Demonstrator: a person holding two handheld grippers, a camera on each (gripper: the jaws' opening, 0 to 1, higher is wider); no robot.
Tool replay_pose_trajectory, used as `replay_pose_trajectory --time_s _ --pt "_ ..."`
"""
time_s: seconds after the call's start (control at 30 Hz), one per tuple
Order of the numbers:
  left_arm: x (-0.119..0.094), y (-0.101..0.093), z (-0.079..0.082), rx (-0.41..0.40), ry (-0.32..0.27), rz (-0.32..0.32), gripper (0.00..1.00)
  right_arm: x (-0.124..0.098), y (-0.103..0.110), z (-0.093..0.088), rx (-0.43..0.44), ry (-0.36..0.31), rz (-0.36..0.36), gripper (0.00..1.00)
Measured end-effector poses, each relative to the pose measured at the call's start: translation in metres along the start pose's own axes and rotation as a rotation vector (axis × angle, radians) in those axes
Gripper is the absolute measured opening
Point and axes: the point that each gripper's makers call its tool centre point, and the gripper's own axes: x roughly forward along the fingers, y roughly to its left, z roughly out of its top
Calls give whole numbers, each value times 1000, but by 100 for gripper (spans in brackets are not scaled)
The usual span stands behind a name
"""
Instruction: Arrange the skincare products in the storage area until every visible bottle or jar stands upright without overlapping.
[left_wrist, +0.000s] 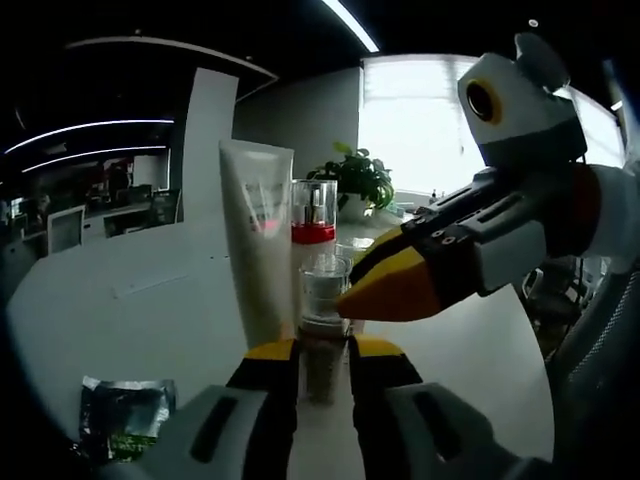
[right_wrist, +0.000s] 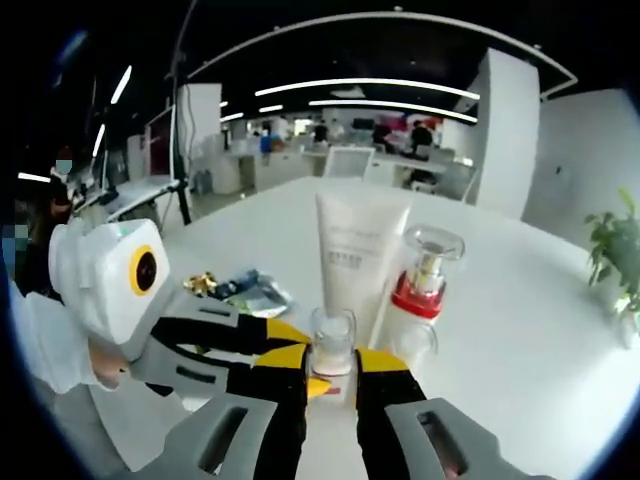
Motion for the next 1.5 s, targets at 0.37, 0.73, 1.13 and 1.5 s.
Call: replay_pose_trajectory --time_s 0.37,0.73,1.13,1.5 --pt "1 0 -1 20 8 0 15 -6 -3 6 -10 -25 -8 10" --pt "1 -1 -3 67 23 -20 14 -9 -1 10 -12 -41 3 9" --pt "-2 3 -5 89 42 -9 15 -20 -1 9 -9 -46 4 8" --pt "-4 5 -10 91 61 -2 14 -23 -3 6 2 -44 3 7"
